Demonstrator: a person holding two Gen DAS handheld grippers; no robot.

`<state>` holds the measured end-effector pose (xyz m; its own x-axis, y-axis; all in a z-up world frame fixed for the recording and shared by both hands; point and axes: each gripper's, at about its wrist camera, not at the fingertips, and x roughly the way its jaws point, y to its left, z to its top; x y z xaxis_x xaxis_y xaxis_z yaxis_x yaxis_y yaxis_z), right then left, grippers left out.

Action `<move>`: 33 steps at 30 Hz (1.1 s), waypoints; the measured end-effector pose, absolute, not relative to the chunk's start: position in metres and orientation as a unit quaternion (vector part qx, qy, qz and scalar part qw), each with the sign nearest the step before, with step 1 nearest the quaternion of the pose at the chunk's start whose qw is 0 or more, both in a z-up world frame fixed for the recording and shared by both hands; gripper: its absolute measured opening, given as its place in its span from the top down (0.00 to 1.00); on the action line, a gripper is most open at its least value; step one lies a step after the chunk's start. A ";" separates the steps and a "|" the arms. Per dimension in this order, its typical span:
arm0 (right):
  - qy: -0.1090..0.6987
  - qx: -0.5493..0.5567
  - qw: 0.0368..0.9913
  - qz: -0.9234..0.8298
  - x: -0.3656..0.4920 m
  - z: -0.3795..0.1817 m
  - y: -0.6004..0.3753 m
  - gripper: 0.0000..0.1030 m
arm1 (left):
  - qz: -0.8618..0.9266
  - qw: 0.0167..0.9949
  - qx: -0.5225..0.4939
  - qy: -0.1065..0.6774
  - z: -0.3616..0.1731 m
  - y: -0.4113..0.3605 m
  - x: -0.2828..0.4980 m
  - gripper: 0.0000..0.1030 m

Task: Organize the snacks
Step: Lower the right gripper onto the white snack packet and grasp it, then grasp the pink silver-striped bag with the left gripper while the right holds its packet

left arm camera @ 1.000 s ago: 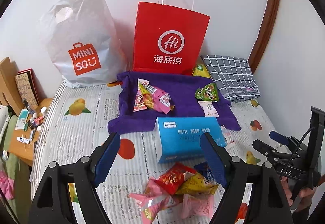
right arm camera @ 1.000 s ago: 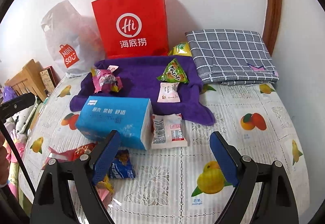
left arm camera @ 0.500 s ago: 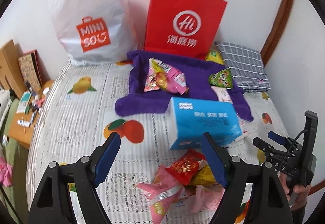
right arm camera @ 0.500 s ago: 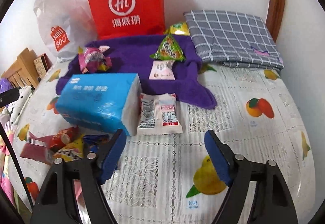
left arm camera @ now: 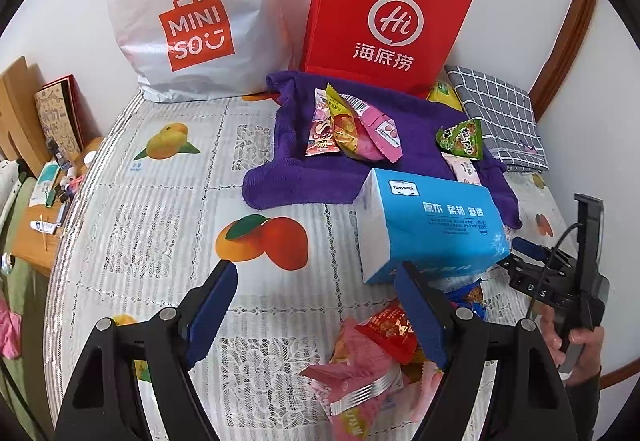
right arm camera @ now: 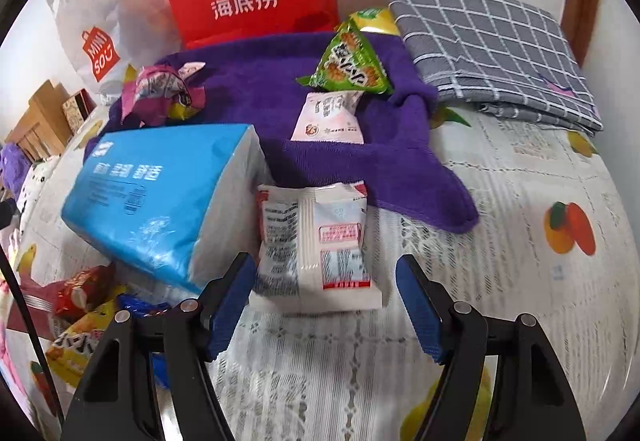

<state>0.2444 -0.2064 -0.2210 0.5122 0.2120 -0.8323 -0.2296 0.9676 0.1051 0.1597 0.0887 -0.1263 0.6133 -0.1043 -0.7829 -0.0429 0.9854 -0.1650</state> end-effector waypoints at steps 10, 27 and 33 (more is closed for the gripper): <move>0.478 -0.001 0.869 0.129 0.224 -0.216 -0.224 0.42 | -0.024 0.894 -0.096 0.437 -0.126 0.090 0.153 0.23; 0.488 -0.011 0.864 0.124 0.159 -0.223 -0.227 0.29 | -0.034 0.894 -0.115 0.431 -0.130 0.102 0.127 0.23; 0.478 -0.017 0.873 0.097 0.164 -0.224 -0.226 0.41 | -0.057 0.892 -0.111 0.435 -0.132 0.098 0.119 0.23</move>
<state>0.1637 -0.2265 -0.2237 0.5243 0.1530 -0.8377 -0.1852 0.9807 0.0632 0.1190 0.0981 -0.1321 0.6156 -0.1973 -0.7630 0.0050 0.9691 -0.2465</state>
